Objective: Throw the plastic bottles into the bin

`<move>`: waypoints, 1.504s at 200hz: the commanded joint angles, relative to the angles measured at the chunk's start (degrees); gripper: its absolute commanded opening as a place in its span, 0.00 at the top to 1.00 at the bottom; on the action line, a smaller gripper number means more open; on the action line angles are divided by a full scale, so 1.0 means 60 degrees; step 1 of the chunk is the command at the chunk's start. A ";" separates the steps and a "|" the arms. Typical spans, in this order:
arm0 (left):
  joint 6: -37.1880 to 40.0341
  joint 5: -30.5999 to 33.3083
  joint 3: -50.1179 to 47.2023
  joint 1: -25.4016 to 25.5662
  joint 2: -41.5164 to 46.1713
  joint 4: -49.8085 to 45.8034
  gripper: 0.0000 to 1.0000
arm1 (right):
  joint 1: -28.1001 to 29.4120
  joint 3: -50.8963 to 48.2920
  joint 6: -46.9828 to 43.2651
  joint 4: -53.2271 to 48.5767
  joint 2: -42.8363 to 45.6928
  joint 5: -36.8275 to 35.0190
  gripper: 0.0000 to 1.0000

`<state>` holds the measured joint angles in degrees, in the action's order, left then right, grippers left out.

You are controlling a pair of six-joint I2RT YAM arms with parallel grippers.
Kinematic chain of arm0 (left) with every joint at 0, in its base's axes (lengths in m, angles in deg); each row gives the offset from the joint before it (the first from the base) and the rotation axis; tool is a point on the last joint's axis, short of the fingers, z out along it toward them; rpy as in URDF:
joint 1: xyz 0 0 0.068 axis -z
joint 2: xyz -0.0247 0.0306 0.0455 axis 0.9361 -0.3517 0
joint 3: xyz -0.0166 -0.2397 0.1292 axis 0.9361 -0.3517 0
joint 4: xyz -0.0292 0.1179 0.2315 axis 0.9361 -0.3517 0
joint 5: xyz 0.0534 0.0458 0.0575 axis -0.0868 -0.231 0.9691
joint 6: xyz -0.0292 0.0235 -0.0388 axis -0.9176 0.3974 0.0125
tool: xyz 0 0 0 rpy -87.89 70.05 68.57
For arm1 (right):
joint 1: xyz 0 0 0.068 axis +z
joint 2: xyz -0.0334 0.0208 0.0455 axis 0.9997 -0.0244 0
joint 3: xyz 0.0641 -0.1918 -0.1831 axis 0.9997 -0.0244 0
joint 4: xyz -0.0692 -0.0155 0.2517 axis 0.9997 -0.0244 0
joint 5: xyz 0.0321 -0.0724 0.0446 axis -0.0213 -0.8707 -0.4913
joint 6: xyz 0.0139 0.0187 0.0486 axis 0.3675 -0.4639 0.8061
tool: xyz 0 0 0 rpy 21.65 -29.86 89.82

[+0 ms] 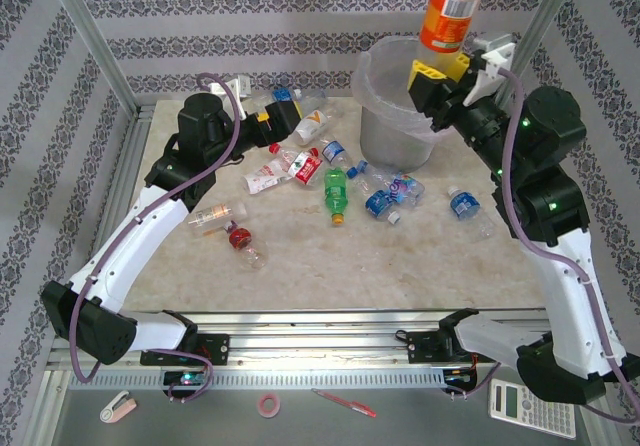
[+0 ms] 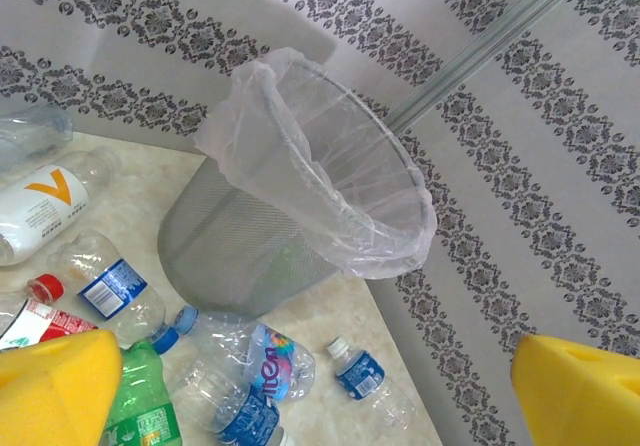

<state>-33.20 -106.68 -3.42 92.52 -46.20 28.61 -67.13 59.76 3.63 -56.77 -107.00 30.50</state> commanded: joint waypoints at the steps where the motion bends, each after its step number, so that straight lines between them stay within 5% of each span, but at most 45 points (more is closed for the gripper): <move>1: 0.0323 0.0009 -0.0144 -0.0073 0.0191 -0.0190 0.00 | -0.0077 -0.0344 -0.0577 0.1569 0.0291 -0.0952 0.97; 52: 0.0413 -0.0074 -0.0148 -0.0073 0.0148 -0.0190 0.00 | -0.0107 -0.0526 -0.0883 0.2149 0.0564 -0.1551 0.98; 172: 0.0795 0.0043 0.0196 -0.0073 0.0170 -0.0603 0.00 | -0.0427 0.0100 -0.0523 0.1343 -0.0142 -0.0952 0.98; 226: 0.0992 0.0190 0.0375 -0.0073 0.0188 -0.1068 0.00 | -0.1992 0.1403 0.1295 -0.0600 -0.2128 -0.0027 0.98; 265: 0.1166 0.0328 0.0500 -0.0073 0.0259 -0.1600 0.00 | -0.2599 0.4284 0.1878 -0.4234 -0.4967 0.1311 0.69; 286: 0.1234 0.0507 0.0376 -0.0073 0.0376 -0.1707 0.00 | -0.2661 0.4508 0.2007 -0.4634 -0.5391 0.1346 0.40; 301: 0.1185 0.0585 0.0377 -0.0073 0.0352 -0.1836 0.00 | -0.2854 0.4748 0.2180 -0.4828 -0.5558 0.1510 0.34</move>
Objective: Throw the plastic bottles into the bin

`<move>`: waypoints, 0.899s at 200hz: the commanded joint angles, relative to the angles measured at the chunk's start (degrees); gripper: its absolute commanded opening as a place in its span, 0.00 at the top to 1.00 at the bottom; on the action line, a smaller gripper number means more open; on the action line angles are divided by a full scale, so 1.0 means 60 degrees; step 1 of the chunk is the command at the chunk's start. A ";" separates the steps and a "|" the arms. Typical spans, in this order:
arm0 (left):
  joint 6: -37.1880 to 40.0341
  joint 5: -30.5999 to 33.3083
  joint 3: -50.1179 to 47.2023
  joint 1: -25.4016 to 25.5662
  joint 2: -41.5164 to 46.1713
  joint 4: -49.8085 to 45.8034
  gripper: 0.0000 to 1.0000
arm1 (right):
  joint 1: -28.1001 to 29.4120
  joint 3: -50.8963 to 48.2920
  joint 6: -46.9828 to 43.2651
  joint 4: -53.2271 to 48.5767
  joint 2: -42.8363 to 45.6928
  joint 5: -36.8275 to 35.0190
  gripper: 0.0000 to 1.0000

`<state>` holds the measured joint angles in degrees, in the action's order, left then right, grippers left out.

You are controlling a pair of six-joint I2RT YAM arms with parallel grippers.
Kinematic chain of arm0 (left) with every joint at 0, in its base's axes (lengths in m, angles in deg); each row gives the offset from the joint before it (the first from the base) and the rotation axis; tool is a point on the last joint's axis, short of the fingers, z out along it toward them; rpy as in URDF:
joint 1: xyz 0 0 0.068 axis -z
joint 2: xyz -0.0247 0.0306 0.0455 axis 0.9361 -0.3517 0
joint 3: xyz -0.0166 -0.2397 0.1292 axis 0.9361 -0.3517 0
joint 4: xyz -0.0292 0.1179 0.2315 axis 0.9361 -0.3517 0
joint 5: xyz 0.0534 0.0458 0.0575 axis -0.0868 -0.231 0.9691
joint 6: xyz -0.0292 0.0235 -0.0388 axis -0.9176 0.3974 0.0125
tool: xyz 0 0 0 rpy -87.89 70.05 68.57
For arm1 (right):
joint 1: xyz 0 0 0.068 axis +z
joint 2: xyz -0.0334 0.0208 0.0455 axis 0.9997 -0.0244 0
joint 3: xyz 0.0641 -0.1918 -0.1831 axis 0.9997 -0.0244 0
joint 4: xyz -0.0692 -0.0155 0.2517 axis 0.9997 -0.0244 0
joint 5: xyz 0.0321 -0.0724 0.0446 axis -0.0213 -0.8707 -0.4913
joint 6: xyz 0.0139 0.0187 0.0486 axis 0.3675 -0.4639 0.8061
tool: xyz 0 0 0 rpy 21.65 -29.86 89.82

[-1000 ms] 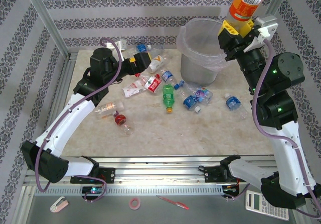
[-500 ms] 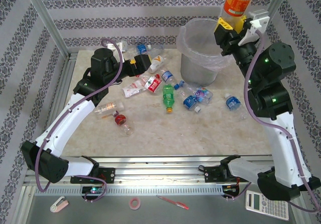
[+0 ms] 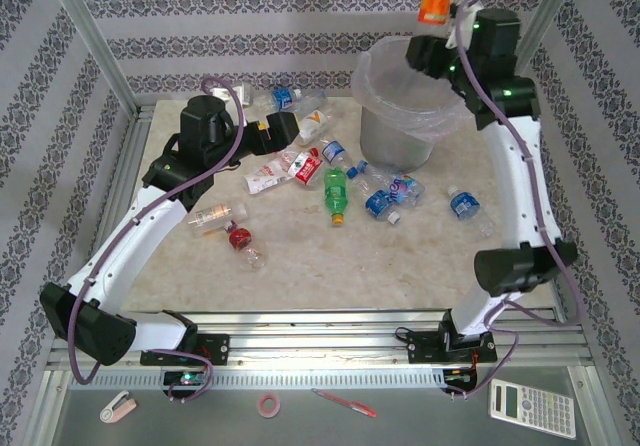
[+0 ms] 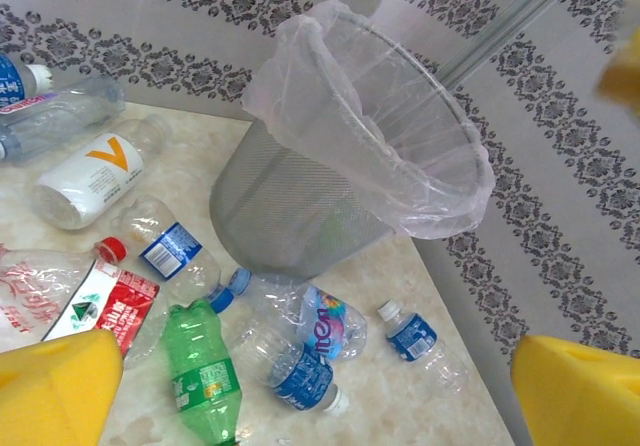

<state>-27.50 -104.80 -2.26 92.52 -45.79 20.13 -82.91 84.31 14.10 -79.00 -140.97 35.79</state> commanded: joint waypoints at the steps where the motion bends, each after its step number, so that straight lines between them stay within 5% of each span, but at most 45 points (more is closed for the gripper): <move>1: 0.0222 0.0272 0.0201 -0.0073 0.0276 -0.0447 0.00 | -0.0242 0.0676 0.0456 -0.1140 0.0083 0.0640 0.34; 40: 0.0152 0.0384 0.0478 -0.0073 0.0102 -0.1042 0.00 | -0.0344 0.1168 0.0583 -0.1169 0.0088 0.0770 0.21; 99: -0.0089 0.0479 0.0427 -0.0073 -0.0060 -0.1844 0.00 | -0.0318 0.0808 0.0594 -0.1117 0.0778 0.1347 0.17; 180: -0.0622 0.1562 0.0212 -0.0073 -0.0002 -0.4890 0.00 | -0.0276 -0.0315 0.0493 -0.0616 0.1873 0.2577 0.04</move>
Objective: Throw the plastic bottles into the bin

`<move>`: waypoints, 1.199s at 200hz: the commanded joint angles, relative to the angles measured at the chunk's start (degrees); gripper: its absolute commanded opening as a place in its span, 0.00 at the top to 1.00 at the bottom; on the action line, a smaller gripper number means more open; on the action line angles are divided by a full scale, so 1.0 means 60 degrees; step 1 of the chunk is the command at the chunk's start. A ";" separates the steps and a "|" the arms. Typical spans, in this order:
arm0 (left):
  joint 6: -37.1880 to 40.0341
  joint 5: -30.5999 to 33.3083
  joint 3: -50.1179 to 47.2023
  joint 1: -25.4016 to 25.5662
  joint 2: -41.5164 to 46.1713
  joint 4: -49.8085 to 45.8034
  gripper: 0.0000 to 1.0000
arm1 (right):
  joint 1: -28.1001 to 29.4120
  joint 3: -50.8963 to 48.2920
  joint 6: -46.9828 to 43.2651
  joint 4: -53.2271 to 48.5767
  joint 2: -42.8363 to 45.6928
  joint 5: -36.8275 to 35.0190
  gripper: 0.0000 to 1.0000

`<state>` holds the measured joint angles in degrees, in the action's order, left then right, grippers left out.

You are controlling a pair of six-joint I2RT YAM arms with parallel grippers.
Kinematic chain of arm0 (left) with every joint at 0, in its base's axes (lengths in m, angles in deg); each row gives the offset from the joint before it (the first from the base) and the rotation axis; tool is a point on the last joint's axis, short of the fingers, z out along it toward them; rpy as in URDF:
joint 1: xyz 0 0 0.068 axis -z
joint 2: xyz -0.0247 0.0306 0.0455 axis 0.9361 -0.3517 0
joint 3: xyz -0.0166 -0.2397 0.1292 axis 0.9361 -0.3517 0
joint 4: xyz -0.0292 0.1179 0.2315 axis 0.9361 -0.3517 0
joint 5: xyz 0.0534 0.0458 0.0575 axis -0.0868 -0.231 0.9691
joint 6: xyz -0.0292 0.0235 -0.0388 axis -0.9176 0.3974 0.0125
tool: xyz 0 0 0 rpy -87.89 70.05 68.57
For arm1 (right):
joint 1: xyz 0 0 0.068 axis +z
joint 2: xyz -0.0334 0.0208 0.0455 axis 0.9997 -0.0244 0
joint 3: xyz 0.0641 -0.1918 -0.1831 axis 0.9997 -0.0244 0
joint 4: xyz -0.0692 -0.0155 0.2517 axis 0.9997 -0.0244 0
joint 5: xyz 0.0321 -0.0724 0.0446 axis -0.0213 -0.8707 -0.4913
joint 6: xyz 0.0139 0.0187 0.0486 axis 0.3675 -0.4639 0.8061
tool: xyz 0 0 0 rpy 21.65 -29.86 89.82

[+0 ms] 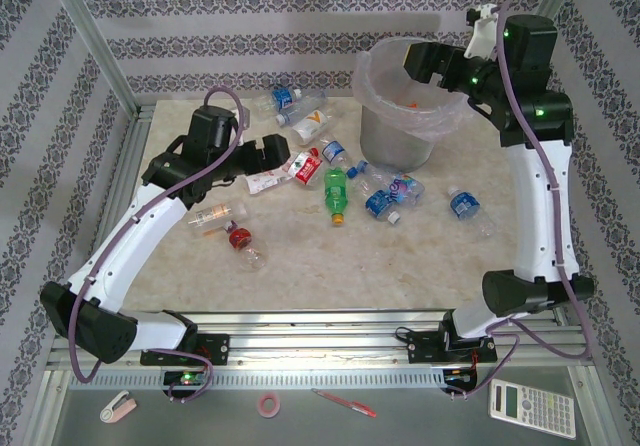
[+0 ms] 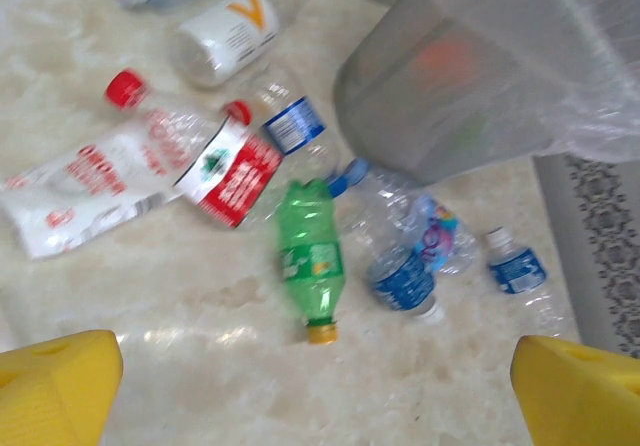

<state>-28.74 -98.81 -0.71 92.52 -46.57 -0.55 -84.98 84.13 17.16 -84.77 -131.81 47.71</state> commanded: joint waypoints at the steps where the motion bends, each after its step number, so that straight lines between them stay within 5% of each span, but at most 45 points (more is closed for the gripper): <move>1: -0.0438 0.0570 -0.0058 -0.0073 0.0140 -0.1469 0.00 | 0.0070 -0.0294 -0.0018 0.0346 0.0357 0.0592 0.04; 88: -0.2339 0.0809 -0.1691 -0.0073 0.0651 -0.3217 0.00 | 0.0171 -0.1055 -0.0110 0.0376 0.0832 0.0824 0.02; 155: -0.2585 0.0775 -0.2488 -0.0109 0.0606 -0.2856 0.00 | 0.0392 -0.1455 -0.0282 0.0324 0.1152 0.1000 0.02; 240: -0.2811 0.0136 -0.3791 -0.1299 0.0507 -0.1814 0.02 | 0.0627 -0.2130 -0.0341 0.0298 0.1591 0.1133 0.02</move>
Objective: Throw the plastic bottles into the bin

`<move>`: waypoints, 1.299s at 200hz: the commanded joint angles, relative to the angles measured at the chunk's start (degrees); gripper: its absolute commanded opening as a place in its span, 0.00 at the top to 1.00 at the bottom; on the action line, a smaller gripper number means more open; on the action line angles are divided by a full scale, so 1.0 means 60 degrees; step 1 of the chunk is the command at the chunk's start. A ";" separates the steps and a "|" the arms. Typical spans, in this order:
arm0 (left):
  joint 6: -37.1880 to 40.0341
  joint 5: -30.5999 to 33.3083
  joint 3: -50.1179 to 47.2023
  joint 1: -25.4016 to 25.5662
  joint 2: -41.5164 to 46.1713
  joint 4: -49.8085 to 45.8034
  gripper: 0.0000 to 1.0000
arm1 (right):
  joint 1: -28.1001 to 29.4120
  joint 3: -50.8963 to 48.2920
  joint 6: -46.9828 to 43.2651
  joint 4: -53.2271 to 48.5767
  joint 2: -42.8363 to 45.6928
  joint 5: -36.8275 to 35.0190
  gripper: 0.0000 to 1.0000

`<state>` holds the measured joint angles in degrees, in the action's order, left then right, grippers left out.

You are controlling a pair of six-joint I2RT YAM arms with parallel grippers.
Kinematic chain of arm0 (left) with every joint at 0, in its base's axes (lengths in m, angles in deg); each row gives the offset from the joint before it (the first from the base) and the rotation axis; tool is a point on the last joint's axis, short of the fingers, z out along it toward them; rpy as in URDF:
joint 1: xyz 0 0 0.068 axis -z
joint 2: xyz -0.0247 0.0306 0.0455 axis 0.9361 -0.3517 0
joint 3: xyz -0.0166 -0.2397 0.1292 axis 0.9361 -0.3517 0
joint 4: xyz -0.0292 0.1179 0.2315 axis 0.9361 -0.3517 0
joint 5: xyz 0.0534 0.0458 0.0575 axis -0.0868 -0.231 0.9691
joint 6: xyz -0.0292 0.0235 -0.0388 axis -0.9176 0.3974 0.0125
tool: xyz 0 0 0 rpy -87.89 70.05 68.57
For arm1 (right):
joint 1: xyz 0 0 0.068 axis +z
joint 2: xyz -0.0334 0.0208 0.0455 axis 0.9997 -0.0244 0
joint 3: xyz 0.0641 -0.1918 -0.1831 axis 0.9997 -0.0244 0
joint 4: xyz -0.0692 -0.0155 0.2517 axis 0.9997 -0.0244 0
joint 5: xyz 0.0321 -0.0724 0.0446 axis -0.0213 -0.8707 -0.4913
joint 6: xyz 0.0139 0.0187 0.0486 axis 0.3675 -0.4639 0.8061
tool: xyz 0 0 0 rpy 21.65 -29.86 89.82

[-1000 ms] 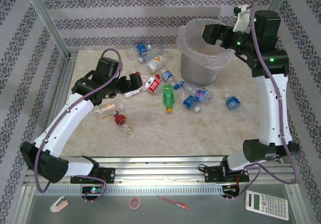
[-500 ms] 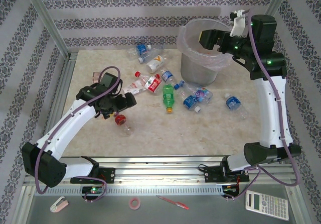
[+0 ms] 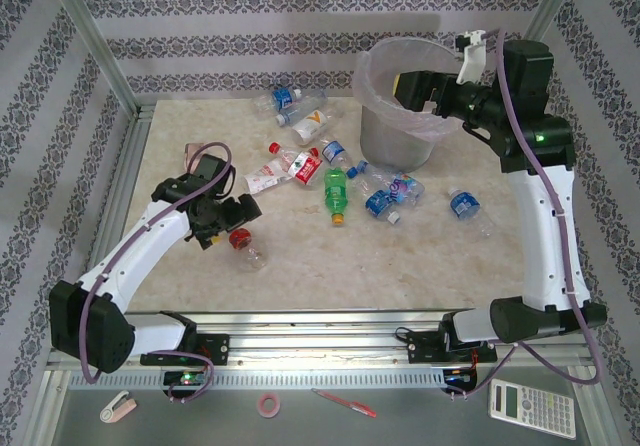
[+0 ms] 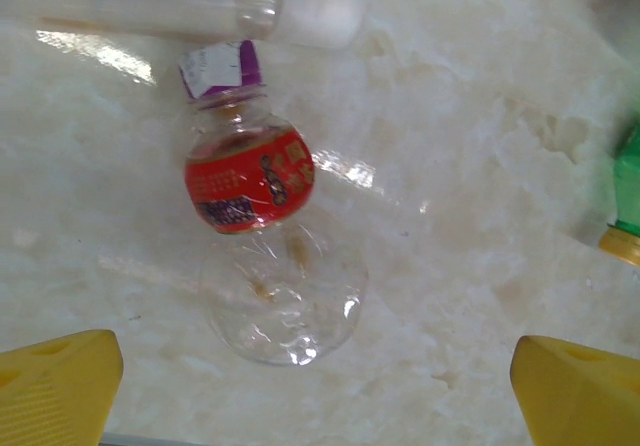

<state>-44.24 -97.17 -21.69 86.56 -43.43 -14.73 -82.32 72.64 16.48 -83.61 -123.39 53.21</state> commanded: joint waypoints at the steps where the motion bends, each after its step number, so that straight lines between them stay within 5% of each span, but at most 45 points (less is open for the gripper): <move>1: -0.0240 -0.0129 -0.0308 -0.0314 -0.0020 0.0564 0.02 | 0.0190 -0.0215 -0.0228 0.0107 0.0192 0.0216 0.02; 260: -0.0882 -0.0985 -0.1782 -0.0991 -0.2820 0.3594 0.18 | 0.1519 -0.1894 -0.0225 0.0241 0.0635 0.0007 0.02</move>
<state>-49.07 -102.09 -32.11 81.29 -59.14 5.02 -73.81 61.82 16.48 -83.17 -120.53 53.54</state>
